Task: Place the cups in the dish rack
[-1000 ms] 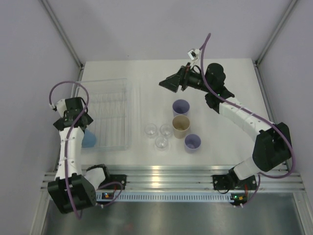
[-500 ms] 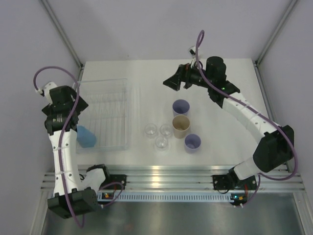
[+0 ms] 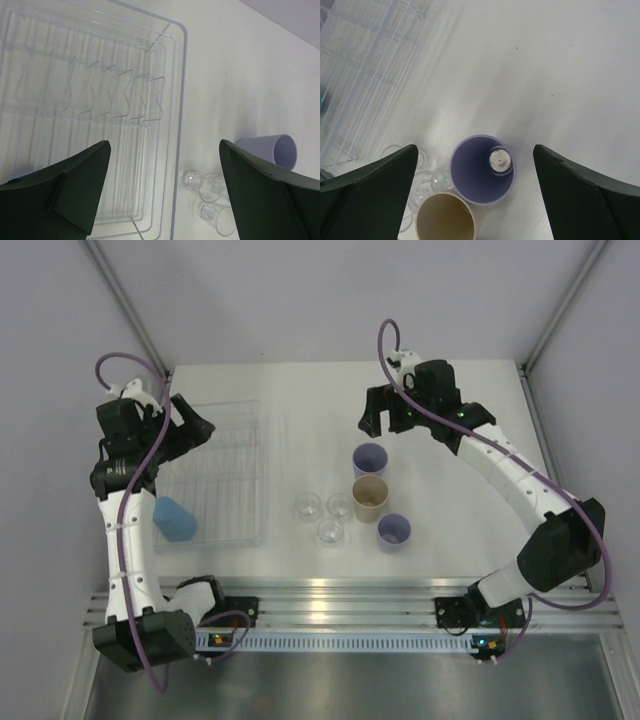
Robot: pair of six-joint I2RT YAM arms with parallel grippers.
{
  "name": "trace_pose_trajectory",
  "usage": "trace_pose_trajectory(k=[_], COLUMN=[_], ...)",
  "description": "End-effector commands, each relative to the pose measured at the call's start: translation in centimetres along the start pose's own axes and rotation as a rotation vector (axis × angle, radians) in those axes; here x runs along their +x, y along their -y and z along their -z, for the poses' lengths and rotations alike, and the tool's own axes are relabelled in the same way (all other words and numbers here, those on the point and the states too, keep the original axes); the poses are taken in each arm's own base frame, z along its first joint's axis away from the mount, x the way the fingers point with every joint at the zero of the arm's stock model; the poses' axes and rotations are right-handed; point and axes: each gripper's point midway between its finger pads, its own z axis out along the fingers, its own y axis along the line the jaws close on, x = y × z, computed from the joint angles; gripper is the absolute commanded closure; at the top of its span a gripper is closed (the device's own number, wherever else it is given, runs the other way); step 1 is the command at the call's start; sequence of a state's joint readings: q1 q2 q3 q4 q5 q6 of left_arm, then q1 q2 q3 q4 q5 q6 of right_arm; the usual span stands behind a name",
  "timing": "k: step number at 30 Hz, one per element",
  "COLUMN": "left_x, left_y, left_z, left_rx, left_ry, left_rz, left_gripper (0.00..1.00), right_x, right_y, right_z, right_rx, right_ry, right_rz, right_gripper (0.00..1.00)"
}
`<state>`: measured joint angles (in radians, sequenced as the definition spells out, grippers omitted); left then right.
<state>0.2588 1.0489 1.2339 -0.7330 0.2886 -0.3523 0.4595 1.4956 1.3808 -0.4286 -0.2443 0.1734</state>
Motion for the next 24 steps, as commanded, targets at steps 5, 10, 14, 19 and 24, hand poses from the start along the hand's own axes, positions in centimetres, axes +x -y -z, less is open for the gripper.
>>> trace_pose_trajectory(k=[5,10,14,19,24], left_x=[-1.8,-2.4,-2.3,-1.9,-2.1], left_y=[5.4,6.3,6.3,6.0,6.0], left_z=[0.9,1.2,1.1,0.7,0.3], left_rx=[0.278,0.301,0.305,0.301,0.297], left_ry=[0.045,0.056,0.050,0.042,0.045], left_rz=[-0.096,-0.109,-0.119,-0.123,-0.121], left_gripper=[0.05,0.05,0.05,0.05,0.05], right_x=[0.7,2.3,3.8,5.5,7.5], right_y=[3.0,3.7,4.5,5.2,5.6], right_z=[0.6,-0.6,-2.1,-2.7,-2.9], right_rx=[0.153,0.170,0.189,0.214,0.225], right_ry=[-0.058,-0.107,-0.161,-0.221,-0.272], right_rz=[0.013,-0.009,-0.026,-0.042,-0.054], right_gripper=[0.01,0.00,0.01,0.01,0.03])
